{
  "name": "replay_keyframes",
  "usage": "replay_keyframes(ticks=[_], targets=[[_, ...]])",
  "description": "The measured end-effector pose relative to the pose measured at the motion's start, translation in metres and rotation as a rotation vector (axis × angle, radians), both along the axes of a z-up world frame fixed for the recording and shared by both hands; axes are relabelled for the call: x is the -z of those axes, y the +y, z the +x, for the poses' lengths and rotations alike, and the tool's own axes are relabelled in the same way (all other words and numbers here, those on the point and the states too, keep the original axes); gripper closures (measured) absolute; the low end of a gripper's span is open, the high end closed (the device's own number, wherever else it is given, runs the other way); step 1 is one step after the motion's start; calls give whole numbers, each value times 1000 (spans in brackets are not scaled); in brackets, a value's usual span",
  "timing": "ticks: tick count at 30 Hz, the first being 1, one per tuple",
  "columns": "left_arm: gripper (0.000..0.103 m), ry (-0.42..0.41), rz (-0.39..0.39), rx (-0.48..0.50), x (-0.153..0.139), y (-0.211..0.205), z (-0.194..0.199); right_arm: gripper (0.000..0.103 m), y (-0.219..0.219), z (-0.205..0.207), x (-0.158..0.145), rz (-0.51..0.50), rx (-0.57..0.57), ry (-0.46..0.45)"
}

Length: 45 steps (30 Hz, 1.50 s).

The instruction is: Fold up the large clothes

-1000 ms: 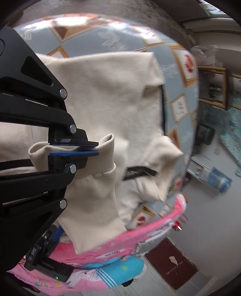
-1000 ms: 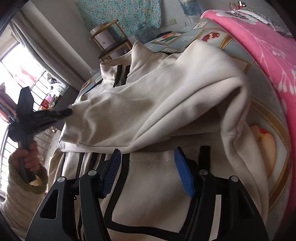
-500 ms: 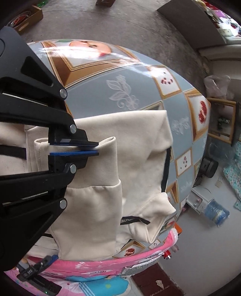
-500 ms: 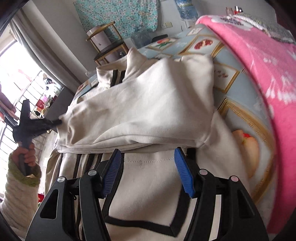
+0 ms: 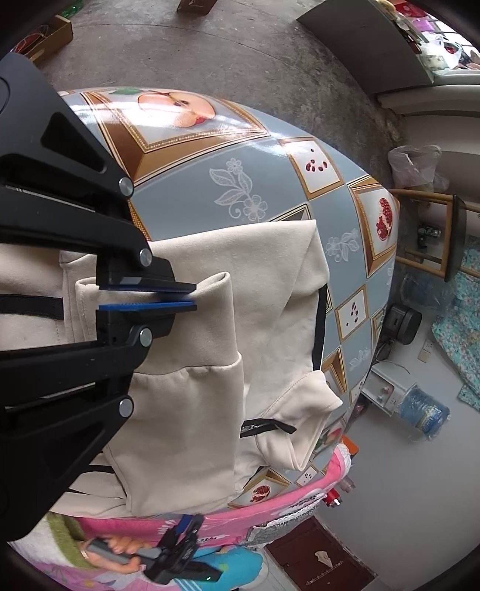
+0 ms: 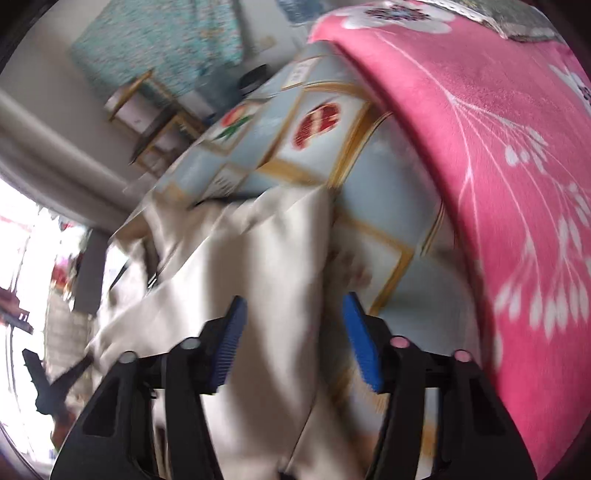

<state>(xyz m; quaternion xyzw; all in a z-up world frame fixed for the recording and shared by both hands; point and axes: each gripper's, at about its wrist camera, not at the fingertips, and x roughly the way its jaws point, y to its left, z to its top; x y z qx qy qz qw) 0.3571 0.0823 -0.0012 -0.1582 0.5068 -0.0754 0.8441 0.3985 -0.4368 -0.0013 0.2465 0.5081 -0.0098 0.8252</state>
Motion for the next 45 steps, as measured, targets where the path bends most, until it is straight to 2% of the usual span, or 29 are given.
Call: replay_keyframes(ticks=[1,3,5,8,11,13,16,17,18,21,23,26,28,31,33,34,37,40,43,45], targets=[[99,0,4,1,0,0,0,69,-1,6,4,22,-5,-6],[99,1,8,0,-2,2,-2,92,2,13,7,-1,-8,-17],[99,-20,4,-1,-10,4,-6,96,9,12,1,-42,-18,-53],[99,-42,-1,2,-19,7,-9,96,18,10,-7,-101,-35,-89],[99,3,34,2,-5,4,0,96,18,14,-1,-145,-38,-71],[99,55,50,-3,13,3,7,96,11,16,8,-123,-25,-46],[98,91,42,-23,27,7,10,92,1,14,10,-70,-5,-52],[96,88,39,-30,27,8,9,87,-1,10,7,-79,8,-61],[95,81,49,-45,25,10,7,79,-2,5,-1,-116,28,-77],[95,22,123,-84,11,17,0,72,6,-15,-27,-222,19,-148],[95,-19,147,-85,0,18,-5,70,21,-28,-40,-238,-48,-179],[93,-72,134,-10,-16,4,-14,69,64,-46,-45,-275,-219,-195],[87,-68,124,66,-17,-16,-16,69,100,-57,-33,-310,-365,-169],[77,-23,141,130,-2,-42,-16,69,135,-69,-5,-415,-474,-119],[75,11,216,123,14,-49,-16,69,139,-77,14,-452,-478,-76],[75,21,239,117,22,-48,-18,68,135,-83,17,-441,-468,-99],[76,7,183,115,27,-36,-24,64,128,-86,13,-408,-446,-92],[75,-5,192,110,19,-35,-28,63,135,-89,3,-424,-427,-72],[63,-33,196,106,8,-37,-37,61,147,-95,-9,-395,-444,-111],[56,-42,166,121,1,-40,-46,49,157,-101,-18,-361,-456,-129]])
